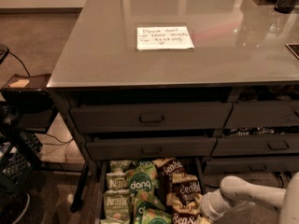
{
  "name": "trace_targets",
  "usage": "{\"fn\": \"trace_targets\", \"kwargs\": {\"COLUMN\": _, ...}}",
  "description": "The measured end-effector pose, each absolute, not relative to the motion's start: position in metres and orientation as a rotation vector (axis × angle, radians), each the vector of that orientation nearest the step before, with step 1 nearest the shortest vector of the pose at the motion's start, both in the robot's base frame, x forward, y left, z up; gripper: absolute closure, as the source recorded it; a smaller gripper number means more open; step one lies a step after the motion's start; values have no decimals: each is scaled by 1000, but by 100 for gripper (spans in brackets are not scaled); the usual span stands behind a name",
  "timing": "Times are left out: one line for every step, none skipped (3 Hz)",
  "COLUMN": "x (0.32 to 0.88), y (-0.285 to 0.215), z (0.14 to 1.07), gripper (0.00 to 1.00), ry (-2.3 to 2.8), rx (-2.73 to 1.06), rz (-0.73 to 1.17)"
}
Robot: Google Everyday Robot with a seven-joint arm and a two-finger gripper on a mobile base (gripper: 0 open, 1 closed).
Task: Pick brown chip bag from bottom drawer and place on counter
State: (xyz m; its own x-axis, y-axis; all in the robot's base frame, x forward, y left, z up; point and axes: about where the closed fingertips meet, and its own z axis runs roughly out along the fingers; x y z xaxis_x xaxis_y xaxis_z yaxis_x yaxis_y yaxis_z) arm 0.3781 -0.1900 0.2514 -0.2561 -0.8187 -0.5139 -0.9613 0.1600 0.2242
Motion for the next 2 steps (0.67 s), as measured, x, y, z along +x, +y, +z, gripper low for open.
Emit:
{"fn": "trace_targets", "kwargs": {"x": 383, "y": -184, "z": 230, "gripper": 0, "ry": 2183, "rx": -1715, "rz": 811}}
{"fn": "trace_targets", "kwargs": {"x": 386, "y": -180, "z": 218, "gripper": 0, "ry": 2193, "rx": -1714, "rz": 851}}
